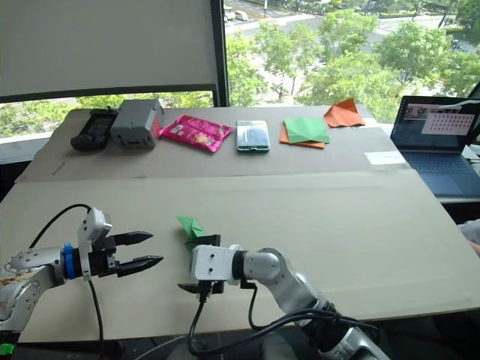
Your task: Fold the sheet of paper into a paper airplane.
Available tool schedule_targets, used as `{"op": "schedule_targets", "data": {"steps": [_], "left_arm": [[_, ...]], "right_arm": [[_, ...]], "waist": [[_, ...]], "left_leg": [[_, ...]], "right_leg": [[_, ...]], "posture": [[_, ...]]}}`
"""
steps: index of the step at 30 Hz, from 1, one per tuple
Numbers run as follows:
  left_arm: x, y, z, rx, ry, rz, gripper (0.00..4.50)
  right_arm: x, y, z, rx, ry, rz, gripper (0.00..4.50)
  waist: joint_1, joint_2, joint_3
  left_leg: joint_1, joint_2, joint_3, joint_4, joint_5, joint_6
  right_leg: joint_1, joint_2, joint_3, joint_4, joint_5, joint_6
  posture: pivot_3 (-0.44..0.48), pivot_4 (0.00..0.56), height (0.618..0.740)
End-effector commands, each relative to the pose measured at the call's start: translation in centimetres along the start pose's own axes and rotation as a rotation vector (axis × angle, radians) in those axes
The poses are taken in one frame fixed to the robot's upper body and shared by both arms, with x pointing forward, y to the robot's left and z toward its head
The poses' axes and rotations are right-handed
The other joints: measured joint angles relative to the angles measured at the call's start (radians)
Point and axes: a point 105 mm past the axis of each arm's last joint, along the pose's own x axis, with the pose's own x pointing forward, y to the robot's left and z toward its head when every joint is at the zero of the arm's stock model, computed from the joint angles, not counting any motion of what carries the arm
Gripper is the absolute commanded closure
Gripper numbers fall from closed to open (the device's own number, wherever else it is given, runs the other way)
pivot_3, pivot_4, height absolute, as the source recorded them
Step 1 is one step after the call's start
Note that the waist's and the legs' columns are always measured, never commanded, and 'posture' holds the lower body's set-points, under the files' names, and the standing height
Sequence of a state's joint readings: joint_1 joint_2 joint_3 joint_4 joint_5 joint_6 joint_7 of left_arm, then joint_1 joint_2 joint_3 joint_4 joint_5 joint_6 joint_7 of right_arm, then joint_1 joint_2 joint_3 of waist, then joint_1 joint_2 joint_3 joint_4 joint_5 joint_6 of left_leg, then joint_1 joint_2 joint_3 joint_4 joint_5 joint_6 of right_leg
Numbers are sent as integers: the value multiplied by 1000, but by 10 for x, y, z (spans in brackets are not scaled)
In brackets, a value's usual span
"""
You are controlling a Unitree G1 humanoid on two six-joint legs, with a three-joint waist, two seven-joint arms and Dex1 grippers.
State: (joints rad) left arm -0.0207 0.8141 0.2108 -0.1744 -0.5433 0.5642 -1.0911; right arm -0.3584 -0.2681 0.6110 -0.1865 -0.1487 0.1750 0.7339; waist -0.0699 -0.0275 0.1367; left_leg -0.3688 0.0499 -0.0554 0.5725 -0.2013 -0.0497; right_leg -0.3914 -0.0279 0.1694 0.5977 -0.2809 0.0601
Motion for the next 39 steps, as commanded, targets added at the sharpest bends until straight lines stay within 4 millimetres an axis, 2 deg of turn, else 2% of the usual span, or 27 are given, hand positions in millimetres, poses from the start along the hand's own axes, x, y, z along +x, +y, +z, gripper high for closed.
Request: {"op": "schedule_targets", "data": {"steps": [1,8,11,17,22,25,27,30,33,39], "left_arm": [[1,2,5,38,-13,-2,22],[2,4,6,45,-28,-2,22],[2,3,6,44,-30,-3,22],[4,3,8,44,-31,-5,22],[6,2,9,45,-34,-8,22],[5,2,9,42,-35,-7,22],[5,1,9,40,-34,-6,22],[5,1,8,38,-33,-4,22],[6,0,8,35,-32,-5,22],[6,-1,8,36,-29,-1,22]], "right_arm": [[-6,-20,1,46,9,-126,0],[-22,-30,-14,103,101,-226,0],[-24,-35,-9,35,91,-284,0],[-19,-43,21,1,-6,-362,0],[-13,-40,16,34,27,-367,0],[-18,-48,16,151,7,-446,0],[-26,-54,16,295,-11,-486,0],[-28,-43,14,477,4,-405,0],[-27,-38,14,486,30,-355,0],[-25,-38,3,476,117,-372,0]], "waist": [[0,0,0],[0,1,-1],[-1,0,-2],[-1,0,-2],[0,0,-2],[0,0,-3],[-1,0,-3],[0,0,-3],[-2,0,-3],[-3,0,-3]], "left_leg": [[0,0,0,0,0,0],[0,0,0,0,0,0],[0,0,0,0,0,0],[0,0,0,0,0,0],[0,0,0,0,1,2],[0,0,0,1,1,2],[0,0,0,1,1,2],[0,0,-1,1,1,2],[1,0,-1,1,1,2],[1,0,0,1,1,2]], "right_leg": [[0,0,0,0,1,0],[0,0,0,0,1,0],[0,1,0,0,1,0],[0,1,0,1,2,1],[1,1,0,1,2,1],[1,1,0,2,2,1],[0,1,0,3,2,0],[0,1,0,6,2,0],[0,1,0,8,2,0],[-3,1,0,11,2,0]], "posture": [[0,150,740],[0,150,740],[0,150,740],[0,150,740],[0,150,740],[0,150,740],[0,150,740],[0,150,740],[0,150,740],[0,150,740]]}}
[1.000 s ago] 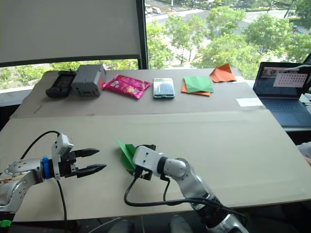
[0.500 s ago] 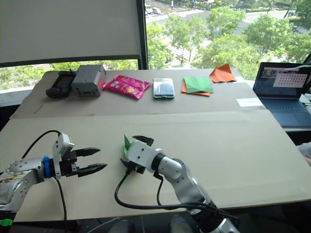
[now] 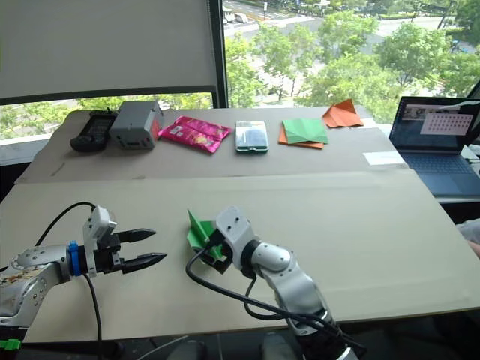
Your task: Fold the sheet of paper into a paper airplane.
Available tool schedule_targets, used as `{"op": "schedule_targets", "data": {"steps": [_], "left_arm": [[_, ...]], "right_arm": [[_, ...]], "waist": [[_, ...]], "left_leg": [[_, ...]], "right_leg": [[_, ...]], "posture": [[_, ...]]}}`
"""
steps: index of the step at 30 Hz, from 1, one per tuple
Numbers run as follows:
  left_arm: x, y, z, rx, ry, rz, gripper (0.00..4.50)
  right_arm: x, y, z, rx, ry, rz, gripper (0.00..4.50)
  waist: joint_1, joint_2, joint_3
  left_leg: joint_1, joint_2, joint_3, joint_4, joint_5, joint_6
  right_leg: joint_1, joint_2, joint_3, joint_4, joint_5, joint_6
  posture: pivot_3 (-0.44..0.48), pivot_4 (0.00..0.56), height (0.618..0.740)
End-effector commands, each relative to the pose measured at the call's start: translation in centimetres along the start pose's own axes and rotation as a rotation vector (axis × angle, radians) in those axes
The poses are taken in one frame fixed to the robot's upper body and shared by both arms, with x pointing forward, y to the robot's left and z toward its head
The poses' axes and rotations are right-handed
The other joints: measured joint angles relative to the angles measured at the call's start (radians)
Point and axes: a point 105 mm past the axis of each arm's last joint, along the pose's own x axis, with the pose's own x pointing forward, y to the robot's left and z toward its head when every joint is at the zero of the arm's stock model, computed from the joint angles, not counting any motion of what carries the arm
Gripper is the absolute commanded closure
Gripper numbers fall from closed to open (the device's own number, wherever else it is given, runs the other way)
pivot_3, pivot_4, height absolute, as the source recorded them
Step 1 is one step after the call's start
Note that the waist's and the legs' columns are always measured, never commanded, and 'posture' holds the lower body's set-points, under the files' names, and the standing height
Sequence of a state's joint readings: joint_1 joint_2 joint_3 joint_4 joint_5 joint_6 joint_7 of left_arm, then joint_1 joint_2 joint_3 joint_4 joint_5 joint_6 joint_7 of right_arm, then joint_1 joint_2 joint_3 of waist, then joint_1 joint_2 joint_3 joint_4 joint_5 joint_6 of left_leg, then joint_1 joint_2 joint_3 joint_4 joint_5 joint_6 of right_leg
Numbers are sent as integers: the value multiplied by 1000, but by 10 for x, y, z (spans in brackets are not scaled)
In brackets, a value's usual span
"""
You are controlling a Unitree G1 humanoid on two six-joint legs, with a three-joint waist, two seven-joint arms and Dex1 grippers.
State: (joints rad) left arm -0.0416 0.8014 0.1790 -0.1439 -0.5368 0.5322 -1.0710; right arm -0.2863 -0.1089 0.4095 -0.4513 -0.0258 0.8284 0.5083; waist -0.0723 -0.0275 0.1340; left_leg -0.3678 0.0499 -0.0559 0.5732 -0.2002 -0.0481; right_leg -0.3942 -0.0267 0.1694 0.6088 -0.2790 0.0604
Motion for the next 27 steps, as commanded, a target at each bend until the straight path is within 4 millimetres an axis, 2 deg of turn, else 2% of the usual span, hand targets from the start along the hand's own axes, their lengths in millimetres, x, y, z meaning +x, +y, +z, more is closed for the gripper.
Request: {"op": "schedule_targets", "data": {"steps": [1,11,15,24,25,27], "left_arm": [[0,-4,10,29,-21,-8,22],[0,-6,12,23,-23,-2,22],[1,-6,13,22,-24,2,0],[1,-5,14,23,-24,8,0],[1,-4,14,22,-24,7,0],[1,-4,15,23,-24,6,0]], "right_arm": [[1,0,5,-10,-2,-22,0],[9,3,-12,7,39,-27,0],[12,3,-18,-5,58,-32,1158],[12,2,-22,-14,66,-45,4312],[12,2,-22,-13,66,-45,4460],[12,3,-21,-12,66,-43,4460]], "waist": [[0,0,0],[0,0,0],[0,0,0],[0,-1,0],[0,0,0],[0,-1,0]], "left_leg": [[0,0,0,0,0,0],[0,0,0,0,0,0],[0,0,0,0,0,0],[0,0,0,0,0,0],[0,0,0,0,0,0],[0,0,0,0,0,0]], "right_leg": [[0,0,0,0,0,0],[0,0,0,0,0,0],[0,0,0,0,0,0],[0,0,0,0,0,0],[0,0,0,0,0,0],[0,0,0,0,0,0]], "posture": [[0,150,740],[0,150,740],[0,150,740],[0,150,740],[0,150,740],[0,150,740]]}}
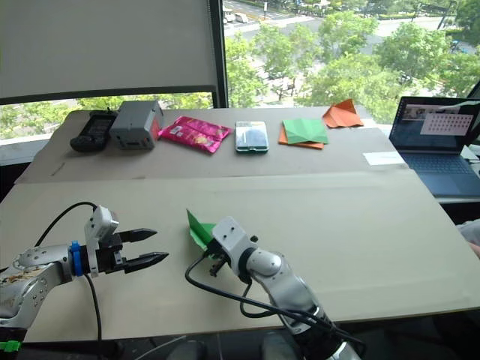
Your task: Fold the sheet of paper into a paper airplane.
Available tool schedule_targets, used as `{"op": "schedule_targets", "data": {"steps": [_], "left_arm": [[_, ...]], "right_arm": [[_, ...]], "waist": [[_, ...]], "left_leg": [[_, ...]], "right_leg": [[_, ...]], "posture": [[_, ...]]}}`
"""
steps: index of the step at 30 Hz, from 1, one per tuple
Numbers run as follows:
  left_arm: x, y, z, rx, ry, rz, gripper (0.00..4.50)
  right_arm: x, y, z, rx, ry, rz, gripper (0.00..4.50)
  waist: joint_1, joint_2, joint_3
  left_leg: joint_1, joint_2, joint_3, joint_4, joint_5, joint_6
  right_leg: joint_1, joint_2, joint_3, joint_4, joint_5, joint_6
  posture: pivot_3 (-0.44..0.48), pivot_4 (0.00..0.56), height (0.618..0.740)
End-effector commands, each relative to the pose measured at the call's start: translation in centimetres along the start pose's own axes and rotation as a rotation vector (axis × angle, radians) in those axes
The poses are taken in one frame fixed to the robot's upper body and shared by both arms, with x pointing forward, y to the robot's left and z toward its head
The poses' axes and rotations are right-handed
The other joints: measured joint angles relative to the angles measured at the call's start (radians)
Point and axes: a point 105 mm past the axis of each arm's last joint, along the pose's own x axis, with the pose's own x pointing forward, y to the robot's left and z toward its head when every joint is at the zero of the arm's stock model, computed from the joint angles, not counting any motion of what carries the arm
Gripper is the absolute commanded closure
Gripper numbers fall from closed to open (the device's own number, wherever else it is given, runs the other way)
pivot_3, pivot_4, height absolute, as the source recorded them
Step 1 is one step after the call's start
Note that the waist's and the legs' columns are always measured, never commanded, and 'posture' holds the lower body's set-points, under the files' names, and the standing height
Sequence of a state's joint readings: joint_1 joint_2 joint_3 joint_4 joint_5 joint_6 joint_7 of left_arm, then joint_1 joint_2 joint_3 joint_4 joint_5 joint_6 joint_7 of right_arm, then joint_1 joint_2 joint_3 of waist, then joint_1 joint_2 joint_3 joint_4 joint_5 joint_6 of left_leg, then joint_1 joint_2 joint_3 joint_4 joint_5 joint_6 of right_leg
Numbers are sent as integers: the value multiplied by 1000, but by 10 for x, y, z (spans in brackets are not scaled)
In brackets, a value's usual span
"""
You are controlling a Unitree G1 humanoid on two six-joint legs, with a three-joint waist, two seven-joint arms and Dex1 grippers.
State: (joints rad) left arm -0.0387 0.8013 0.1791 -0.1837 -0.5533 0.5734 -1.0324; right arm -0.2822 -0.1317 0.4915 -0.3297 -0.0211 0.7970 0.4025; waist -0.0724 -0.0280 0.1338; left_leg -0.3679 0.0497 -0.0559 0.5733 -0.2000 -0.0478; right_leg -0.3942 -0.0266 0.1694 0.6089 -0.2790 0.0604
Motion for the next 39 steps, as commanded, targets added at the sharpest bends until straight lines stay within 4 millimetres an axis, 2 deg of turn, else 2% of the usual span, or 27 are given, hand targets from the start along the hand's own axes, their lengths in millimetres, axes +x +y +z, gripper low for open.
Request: {"op": "schedule_targets", "data": {"steps": [1,5,9,12,13,15,17,20,26,31,35,39], "left_arm": [[-1,-1,12,33,-26,-6,0],[1,-2,15,34,-41,-14,0],[7,-7,23,54,-81,-34,0],[10,-10,36,105,-131,-28,0],[11,-11,40,119,-150,-26,0],[12,-13,45,130,-171,-26,0],[14,-17,49,151,-172,-43,0],[17,-21,47,160,-160,-62,0],[23,-20,38,162,-138,-68,0],[25,-21,38,169,-135,-78,0],[25,-21,37,175,-130,-83,0],[24,-19,37,180,-129,-80,0]], "right_arm": [[-2,0,11,-10,-49,-10,4460],[-5,-5,19,-8,-81,-33,4460],[-25,-31,44,31,-184,-139,4460],[-66,-76,49,102,-224,-350,4460],[-80,-90,44,123,-214,-424,4460],[-97,-105,37,139,-186,-503,4460],[-124,-126,15,169,-89,-604,4460],[-150,-145,-14,244,28,-706,4460],[-157,-149,-58,306,183,-732,4460],[-157,-147,-64,326,188,-732,4460],[-160,-148,-62,340,151,-742,3168],[-165,-152,-20,287,-30,-696,1782]], "waist": [[0,0,0],[1,0,0],[2,0,0],[5,-1,-1],[6,-1,-1],[7,-1,-1],[6,-3,-2],[4,0,-2],[-7,2,-3],[-6,1,-2],[1,1,-2],[0,2,-1]], "left_leg": [[0,0,0,0,0,0],[0,0,0,0,0,0],[-1,0,0,0,0,1],[-1,0,0,1,1,1],[-1,0,0,1,1,1],[-1,0,0,2,1,1],[0,0,0,2,1,1],[0,0,0,2,1,1],[1,0,0,1,1,1],[1,0,0,2,1,1],[0,0,0,2,1,1],[0,-1,0,2,1,1]], "right_leg": [[0,0,0,0,0,0],[0,0,0,0,0,0],[0,0,0,0,0,0],[1,0,0,0,0,0],[2,0,0,0,0,0],[3,0,0,0,0,0],[3,0,0,-1,0,0],[4,0,0,-1,0,0],[4,1,0,-1,0,0],[4,0,0,-1,0,0],[4,0,0,-2,0,0],[4,0,0,-2,0,0]], "posture": [[0,150,740],[0,150,740],[0,150,740],[0,150,740],[0,150,740],[0,150,740],[0,150,740],[0,150,740],[0,150,740],[0,150,740],[0,150,740],[0,150,740]]}}
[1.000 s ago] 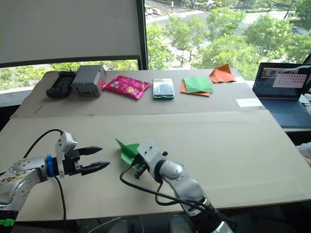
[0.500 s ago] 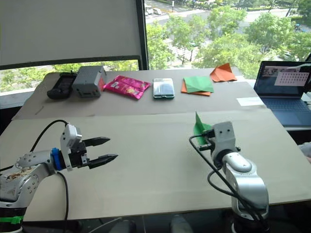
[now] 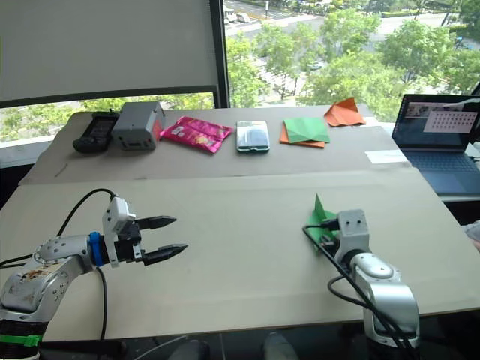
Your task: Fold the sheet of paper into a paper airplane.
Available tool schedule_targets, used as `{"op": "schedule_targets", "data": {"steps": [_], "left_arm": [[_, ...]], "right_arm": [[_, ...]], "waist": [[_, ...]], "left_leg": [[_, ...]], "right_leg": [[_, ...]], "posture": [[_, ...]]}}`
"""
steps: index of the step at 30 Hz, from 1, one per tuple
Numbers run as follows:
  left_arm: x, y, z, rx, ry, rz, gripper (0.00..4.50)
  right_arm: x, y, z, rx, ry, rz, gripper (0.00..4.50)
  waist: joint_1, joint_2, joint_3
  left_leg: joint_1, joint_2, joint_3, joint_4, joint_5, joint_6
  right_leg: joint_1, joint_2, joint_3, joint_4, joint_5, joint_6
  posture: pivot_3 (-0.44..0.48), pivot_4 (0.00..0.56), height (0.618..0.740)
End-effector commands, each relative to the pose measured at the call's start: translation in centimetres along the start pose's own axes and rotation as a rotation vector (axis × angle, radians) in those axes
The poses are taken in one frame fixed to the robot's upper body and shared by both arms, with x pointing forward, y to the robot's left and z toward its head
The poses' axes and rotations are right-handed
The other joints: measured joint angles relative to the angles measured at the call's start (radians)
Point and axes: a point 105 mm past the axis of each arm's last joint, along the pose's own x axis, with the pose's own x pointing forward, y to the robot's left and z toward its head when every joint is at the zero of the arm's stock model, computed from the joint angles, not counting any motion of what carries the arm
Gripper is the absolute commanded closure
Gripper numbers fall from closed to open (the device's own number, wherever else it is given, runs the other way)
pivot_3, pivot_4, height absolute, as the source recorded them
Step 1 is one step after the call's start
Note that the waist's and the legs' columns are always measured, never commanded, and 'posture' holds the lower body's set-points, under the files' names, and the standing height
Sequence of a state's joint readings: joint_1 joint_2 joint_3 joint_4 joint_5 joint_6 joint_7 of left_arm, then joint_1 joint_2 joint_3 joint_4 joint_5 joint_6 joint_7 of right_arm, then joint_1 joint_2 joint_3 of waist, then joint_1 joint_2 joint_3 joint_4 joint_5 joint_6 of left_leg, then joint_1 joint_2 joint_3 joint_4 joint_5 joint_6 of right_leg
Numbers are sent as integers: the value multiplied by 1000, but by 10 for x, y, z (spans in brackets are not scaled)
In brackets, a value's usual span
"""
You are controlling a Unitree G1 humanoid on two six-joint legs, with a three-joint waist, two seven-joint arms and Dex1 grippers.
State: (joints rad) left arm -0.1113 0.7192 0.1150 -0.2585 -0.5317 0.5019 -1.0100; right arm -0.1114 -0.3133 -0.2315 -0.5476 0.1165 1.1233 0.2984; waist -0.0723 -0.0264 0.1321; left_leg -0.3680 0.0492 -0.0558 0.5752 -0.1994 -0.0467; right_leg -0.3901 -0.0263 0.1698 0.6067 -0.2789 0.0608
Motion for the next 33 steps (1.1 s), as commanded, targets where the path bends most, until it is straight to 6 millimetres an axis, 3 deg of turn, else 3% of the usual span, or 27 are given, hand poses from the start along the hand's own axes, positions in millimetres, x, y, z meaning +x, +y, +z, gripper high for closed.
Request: {"op": "schedule_targets", "data": {"steps": [1,3,5,8,10,13,21,33], "left_arm": [[-2,2,9,47,-16,0,0],[-3,3,10,48,-19,6,0],[-5,4,14,47,-34,15,0],[-8,4,18,38,-54,28,0],[-10,7,16,49,-45,52,0],[-17,15,10,64,-42,136,0],[-28,27,-5,50,-53,295,0],[-29,25,-8,25,-90,328,0]], "right_arm": [[-19,4,55,-31,-240,72,1448],[-26,9,70,-54,-304,128,756],[-42,32,95,-99,-441,298,101],[-58,51,109,-99,-541,470,35],[-65,63,106,-108,-542,583,35],[-61,83,81,-188,-454,699,35],[-30,96,37,-241,-363,673,35],[-21,90,32,-245,-374,655,35]], "waist": [[0,1,1],[-1,1,1],[0,1,1],[0,0,1],[1,0,1],[2,0,1],[2,-1,1],[4,-1,1]], "left_leg": [[0,0,0,0,0,0],[0,0,0,0,0,0],[0,0,0,0,0,0],[0,0,0,0,0,0],[0,0,0,0,0,0],[0,0,0,0,0,0],[0,0,0,0,0,0],[0,0,0,0,0,0]], "right_leg": [[0,0,0,0,0,0],[0,0,0,0,0,0],[1,0,0,0,0,0],[1,0,0,0,0,0],[2,0,0,0,0,0],[2,0,0,-1,0,0],[1,0,0,-2,0,0],[2,0,0,-2,0,0]], "posture": [[0,150,740],[0,150,740],[0,150,740],[0,150,740],[0,150,740],[0,150,740],[0,150,740],[0,150,740]]}}
